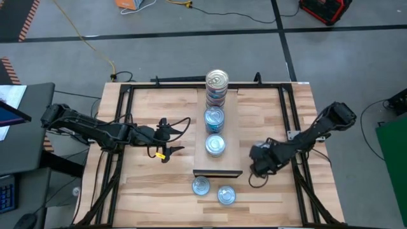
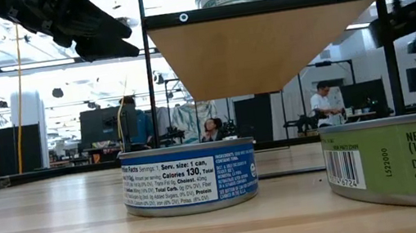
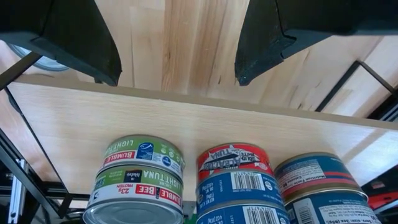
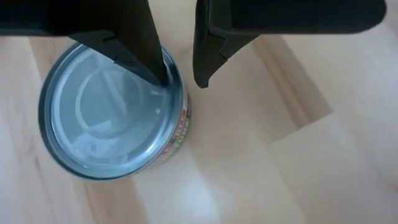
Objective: Stack canned seafood by type on shelf
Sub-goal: Stack the green and white tuna can on the shelf on top of the other green and white tuna can
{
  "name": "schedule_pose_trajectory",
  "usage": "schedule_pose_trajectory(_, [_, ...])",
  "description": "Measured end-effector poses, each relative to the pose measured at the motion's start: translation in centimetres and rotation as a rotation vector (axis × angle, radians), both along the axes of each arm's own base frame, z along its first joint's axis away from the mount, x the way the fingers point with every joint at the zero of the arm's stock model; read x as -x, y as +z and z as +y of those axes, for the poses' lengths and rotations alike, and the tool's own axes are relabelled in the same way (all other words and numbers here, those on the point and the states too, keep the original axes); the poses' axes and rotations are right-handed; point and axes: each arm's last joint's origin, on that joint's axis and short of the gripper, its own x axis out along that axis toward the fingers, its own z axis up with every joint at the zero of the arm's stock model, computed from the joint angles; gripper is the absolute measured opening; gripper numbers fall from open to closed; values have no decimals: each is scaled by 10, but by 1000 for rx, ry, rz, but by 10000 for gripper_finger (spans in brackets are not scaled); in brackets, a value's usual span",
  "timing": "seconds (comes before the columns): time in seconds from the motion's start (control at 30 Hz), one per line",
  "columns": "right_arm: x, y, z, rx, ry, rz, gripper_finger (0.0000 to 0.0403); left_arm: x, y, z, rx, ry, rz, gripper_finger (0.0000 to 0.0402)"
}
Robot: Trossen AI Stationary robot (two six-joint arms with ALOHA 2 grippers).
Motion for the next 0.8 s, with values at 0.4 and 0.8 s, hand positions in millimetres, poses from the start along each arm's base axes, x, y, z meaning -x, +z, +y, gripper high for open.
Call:
schedule_pose_trajectory(0.4, [1, -14, 9, 122, 71, 51, 22, 0, 0, 0, 5, 1, -1, 302])
schedule_pose_trajectory(0.8, [-2, -18, 36, 51, 185, -16, 15, 0, 0, 0, 1, 0, 2, 302])
